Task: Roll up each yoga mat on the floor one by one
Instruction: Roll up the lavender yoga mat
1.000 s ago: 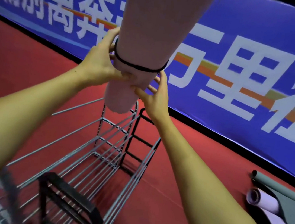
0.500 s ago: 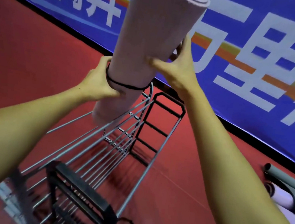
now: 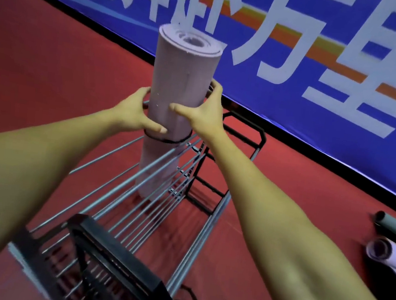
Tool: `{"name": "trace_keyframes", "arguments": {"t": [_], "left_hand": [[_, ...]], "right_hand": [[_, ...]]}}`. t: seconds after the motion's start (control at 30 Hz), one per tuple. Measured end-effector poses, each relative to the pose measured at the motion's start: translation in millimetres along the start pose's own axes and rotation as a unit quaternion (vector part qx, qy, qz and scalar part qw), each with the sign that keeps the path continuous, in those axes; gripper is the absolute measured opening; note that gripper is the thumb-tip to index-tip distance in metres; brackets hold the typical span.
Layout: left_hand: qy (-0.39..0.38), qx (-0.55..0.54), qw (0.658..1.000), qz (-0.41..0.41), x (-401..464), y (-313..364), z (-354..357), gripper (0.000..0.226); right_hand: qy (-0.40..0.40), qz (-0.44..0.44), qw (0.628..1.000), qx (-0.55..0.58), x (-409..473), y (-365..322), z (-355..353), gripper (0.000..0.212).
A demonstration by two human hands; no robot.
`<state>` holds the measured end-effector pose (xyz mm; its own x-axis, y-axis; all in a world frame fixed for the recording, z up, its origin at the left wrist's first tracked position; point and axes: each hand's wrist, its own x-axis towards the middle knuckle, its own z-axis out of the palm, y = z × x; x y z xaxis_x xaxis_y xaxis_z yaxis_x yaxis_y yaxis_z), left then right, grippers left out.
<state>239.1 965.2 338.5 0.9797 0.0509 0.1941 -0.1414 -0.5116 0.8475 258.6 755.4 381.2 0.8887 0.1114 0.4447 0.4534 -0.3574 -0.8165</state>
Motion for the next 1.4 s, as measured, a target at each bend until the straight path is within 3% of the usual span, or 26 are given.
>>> {"name": "trace_keyframes", "arguments": {"t": [0.13,0.27,0.4,0.53,0.7,0.77,0.87,1.0,1.17,1.4], "left_hand": [[0.031,-0.012,0.999,-0.009,7,-7,12,0.129],[0.055,0.011,0.998,-0.020,10,-22,30,0.098],[0.025,0.055,0.997,-0.042,13,-42,43,0.099],[0.039,0.088,0.994,-0.056,14,-53,55,0.098],[0.022,0.123,0.989,-0.078,28,-50,70,0.090],[0.059,0.166,0.983,-0.058,36,-42,69,0.090],[0.122,0.179,0.976,0.000,44,-26,62,0.077],[0.021,0.226,0.974,0.017,43,-16,53,0.075],[0.008,0.175,0.985,0.002,46,-10,51,0.086],[-0.002,0.194,0.980,0.037,29,40,44,0.067]], "right_hand": [[-0.019,0.038,0.999,0.001,-9,39,21,0.117],[-0.063,0.030,0.996,-0.050,2,53,14,0.119],[-0.091,-0.051,0.986,-0.130,16,52,-3,0.126],[-0.138,-0.081,0.962,-0.221,13,64,-4,0.095],[-0.113,-0.044,0.935,-0.332,19,73,1,0.095],[-0.102,0.002,0.919,-0.382,29,75,-1,0.096],[-0.085,0.050,0.926,-0.366,42,81,-5,0.094],[-0.100,0.056,0.929,-0.353,39,88,-3,0.104],[-0.126,0.069,0.935,-0.323,28,91,-17,0.108],[-0.151,0.073,0.944,-0.284,9,76,-52,0.100]]}}
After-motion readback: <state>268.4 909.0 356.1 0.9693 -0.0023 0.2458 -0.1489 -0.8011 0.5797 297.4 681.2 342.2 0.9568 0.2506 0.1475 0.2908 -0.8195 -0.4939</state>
